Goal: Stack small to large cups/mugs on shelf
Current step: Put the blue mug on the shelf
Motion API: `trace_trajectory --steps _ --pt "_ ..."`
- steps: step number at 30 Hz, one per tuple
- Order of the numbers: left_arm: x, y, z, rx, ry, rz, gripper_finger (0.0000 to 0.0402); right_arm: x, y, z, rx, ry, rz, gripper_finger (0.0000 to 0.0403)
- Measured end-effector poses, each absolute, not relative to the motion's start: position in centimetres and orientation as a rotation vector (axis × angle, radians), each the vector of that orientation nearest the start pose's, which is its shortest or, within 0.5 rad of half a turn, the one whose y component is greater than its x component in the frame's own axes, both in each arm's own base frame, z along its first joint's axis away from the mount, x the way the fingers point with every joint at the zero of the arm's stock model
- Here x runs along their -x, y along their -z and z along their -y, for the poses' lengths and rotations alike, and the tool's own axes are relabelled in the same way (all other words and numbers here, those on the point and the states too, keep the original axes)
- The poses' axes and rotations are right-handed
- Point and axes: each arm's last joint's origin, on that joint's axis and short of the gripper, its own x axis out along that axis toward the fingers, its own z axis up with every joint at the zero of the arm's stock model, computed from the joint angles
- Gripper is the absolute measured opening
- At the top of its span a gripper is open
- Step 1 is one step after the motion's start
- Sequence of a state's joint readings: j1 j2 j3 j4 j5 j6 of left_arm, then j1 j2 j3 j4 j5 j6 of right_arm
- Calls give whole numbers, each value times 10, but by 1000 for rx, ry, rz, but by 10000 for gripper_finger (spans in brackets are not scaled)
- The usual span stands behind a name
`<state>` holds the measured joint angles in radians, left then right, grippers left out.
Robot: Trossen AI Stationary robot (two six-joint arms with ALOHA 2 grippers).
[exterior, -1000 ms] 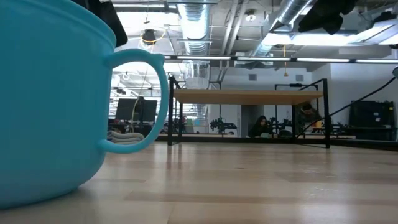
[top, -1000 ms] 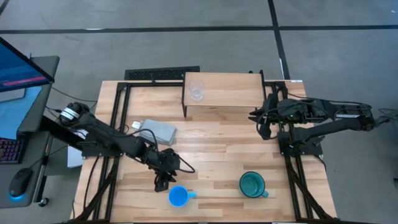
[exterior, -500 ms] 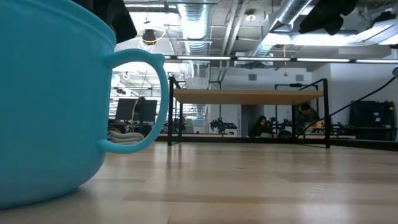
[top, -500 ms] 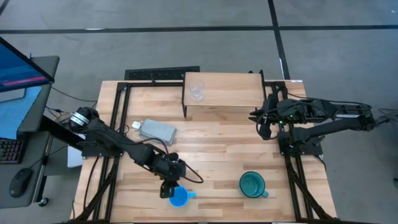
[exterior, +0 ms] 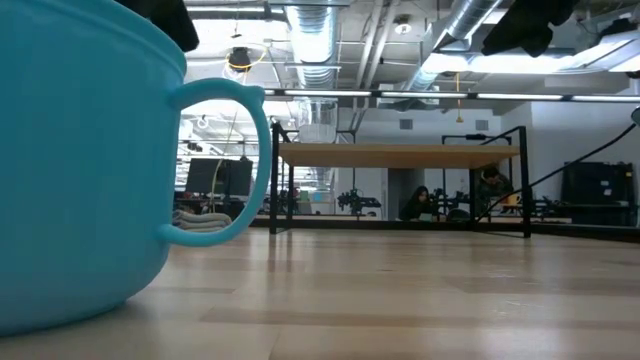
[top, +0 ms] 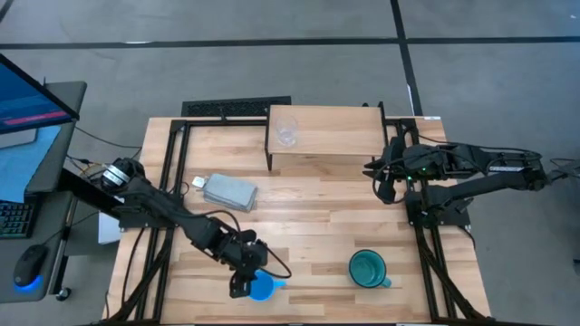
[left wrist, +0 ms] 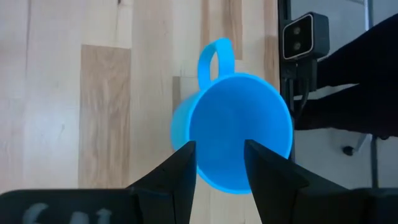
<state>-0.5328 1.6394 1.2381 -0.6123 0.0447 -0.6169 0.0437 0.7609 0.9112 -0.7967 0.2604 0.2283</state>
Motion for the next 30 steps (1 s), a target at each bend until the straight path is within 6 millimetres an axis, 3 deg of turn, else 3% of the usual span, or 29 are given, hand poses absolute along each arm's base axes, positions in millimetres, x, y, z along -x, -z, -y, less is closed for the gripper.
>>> trace_trajectory --steps 21,30 --pt "-298 -217 180 345 166 -1215 125 -141 -324 1 -123 280 -607 113" --pt "-302 -226 181 332 162 -1170 125 -144 -323 1 -121 281 -619 113"
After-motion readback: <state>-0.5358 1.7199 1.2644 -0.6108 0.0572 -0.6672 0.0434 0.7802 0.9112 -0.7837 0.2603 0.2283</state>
